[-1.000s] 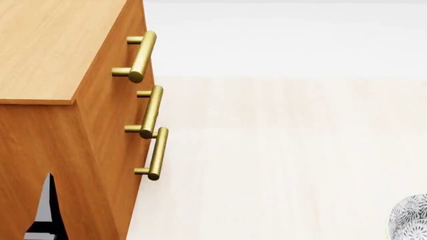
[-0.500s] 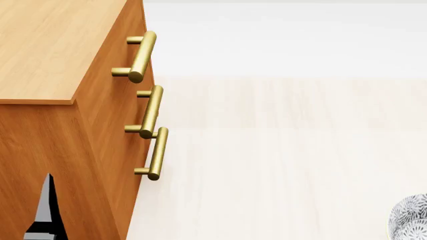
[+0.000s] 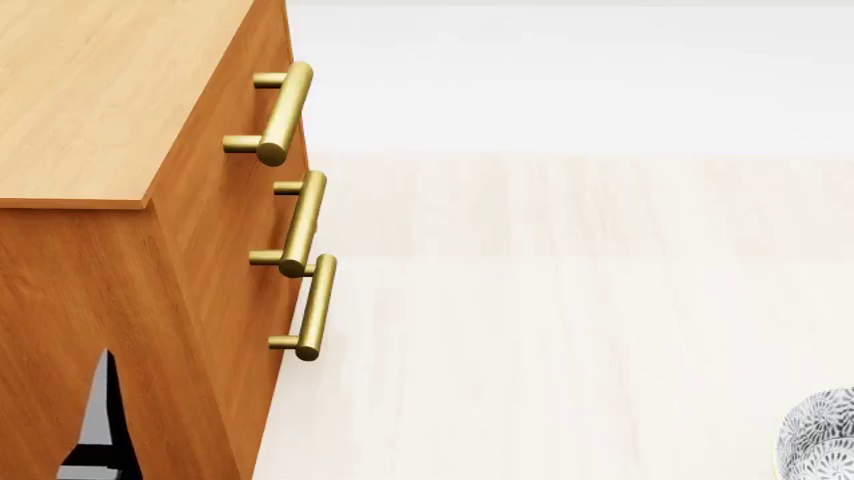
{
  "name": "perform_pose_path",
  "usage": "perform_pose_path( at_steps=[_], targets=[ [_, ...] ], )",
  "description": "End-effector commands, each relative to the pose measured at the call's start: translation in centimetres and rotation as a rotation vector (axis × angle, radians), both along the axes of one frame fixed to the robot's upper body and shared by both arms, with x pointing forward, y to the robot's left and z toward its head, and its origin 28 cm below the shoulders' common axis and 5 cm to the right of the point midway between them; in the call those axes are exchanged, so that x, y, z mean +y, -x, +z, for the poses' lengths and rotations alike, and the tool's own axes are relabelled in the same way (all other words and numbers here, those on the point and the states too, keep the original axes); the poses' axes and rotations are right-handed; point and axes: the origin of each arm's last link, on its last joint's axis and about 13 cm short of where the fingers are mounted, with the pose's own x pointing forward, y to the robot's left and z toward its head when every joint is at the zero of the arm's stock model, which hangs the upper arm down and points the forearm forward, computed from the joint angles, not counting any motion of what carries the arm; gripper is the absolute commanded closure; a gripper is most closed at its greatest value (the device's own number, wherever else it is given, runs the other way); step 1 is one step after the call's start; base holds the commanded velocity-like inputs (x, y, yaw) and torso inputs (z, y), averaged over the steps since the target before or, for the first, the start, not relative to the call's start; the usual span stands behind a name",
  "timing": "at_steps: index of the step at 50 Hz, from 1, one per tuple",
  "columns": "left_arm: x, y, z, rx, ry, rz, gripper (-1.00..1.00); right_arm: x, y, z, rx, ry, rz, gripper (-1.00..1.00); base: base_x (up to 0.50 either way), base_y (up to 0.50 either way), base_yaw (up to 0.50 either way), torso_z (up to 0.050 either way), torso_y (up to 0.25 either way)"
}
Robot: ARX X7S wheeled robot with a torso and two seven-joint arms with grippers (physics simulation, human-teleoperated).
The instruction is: Close the top drawer of the cabinet and put the bowl on top of it.
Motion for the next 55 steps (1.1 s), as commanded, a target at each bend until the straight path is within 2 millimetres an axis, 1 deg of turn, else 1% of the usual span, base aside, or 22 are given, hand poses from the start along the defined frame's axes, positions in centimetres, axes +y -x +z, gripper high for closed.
perform_pose_path(
  at_steps=[1,27,47,55],
  targets=[
    [0.0,-0.1,-0.2,0.002,0.001,-0.001,-1.0,-0.1,-0.2,-0.5,0.005,-0.003,-0.004,-1.0,0.0,0.0,0.0,0.0,0.0],
    [0.0,0.0,-0.1,0.0,0.0,-0.001,-1.0,0.1,-1.0,-1.3,0.007,-0.018,0.005,-1.0,0.0,0.0,0.0,0.0,0.0],
    [-0.1,-0.1,-0.2,0.004,0.001,-0.003,-1.0,0.1,-1.1,-1.4,0.005,-0.023,0.003,-1.0,0.0,0.0,0.0,0.0,0.0],
    [-0.1,-0.2,-0.3,0.005,0.0,-0.003,-1.0,0.1,-1.4,-1.9,0.009,-0.029,0.002,-1.0,0.0,0.0,0.0,0.0,0.0]
  ],
)
